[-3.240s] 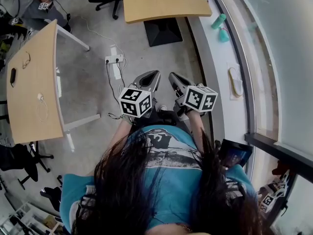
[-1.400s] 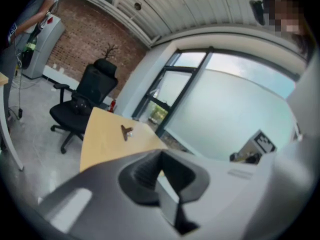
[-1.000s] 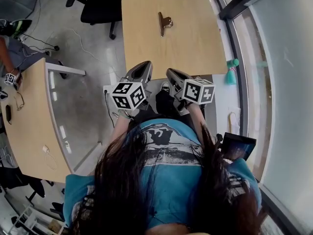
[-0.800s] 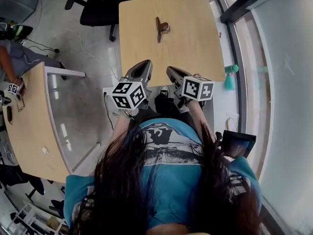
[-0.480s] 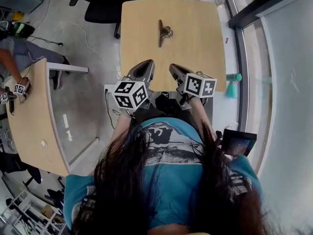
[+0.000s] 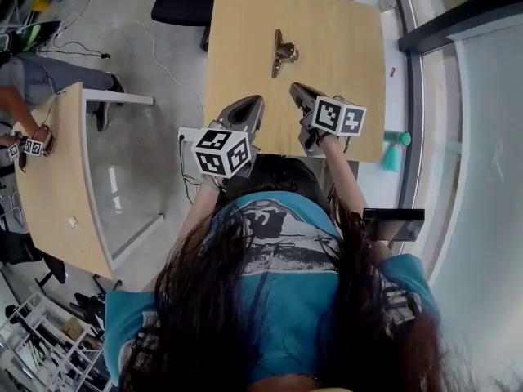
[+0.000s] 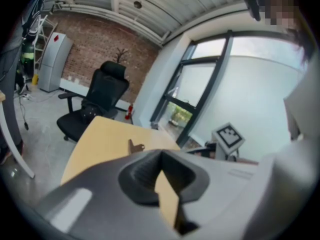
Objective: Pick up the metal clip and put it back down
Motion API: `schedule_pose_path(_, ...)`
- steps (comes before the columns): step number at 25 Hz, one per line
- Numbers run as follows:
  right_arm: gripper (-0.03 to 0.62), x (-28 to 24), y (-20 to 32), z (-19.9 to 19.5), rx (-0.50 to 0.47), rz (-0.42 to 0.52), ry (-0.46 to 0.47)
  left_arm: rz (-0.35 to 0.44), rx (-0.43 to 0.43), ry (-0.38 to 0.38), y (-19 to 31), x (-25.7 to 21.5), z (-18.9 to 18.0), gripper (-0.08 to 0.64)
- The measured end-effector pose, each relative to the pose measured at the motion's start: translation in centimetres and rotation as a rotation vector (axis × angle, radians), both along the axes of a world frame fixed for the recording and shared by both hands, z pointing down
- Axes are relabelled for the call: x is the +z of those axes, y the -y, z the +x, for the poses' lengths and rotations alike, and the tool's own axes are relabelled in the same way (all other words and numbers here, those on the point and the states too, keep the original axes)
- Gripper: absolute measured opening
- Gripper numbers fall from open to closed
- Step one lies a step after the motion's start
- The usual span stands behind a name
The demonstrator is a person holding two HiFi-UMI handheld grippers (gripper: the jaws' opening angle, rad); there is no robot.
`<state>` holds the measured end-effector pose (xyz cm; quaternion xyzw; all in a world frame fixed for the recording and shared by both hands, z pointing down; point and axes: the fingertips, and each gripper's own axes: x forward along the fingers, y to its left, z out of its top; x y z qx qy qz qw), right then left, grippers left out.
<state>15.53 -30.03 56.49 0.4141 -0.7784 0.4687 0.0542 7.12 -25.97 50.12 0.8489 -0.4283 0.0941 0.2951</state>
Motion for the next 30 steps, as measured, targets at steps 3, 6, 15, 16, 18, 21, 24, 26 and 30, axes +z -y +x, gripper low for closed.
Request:
schedule_pose_path(3,0.017,1.1,3.1,0.5,0.006,0.006,-0.013,0.000,0.018,0.009,0.9,0.4,0.1,0.002)
schedule_pose_path(6,0.018,2.4,5.8,0.7,0.005,-0.010,-0.026,0.002,0.043,0.019,1.9,0.6,0.2,0.002)
schedule_pose_path(15,0.146,8.0,11.0,1.2,0.023,-0.147,-0.092,0.016,0.078,0.032,5.4,0.3,-0.6,0.003)
schedule_pose_path(16,0.147,8.7,11.5,1.2,0.025,-0.161,-0.101,0.015,0.077,0.033,5.6,0.4,-0.7,0.003)
schedule_pose_path(18,0.147,9.8,12.3,1.0,0.032,-0.187,-0.115,0.010,0.074,0.035,6.0,0.6,-1.3,0.003)
schedule_pose_path(21,0.147,11.0,13.2,0.5,0.038,-0.213,-0.143,-0.004,0.066,0.039,6.3,1.0,-2.3,0.003)
schedule_pose_path(24,0.147,12.2,14.2,0.4,0.049,-0.232,-0.176,-0.016,0.057,0.045,6.6,1.3,-3.3,0.002)
schedule_pose_path(26,0.147,13.1,14.8,0.4,0.065,-0.246,-0.192,-0.023,0.046,0.045,6.9,1.6,-4.1,0.003)
schedule_pose_path(30,0.147,13.9,15.4,0.1,0.101,-0.273,-0.167,-0.034,0.025,0.048,7.2,2.0,-5.4,0.002)
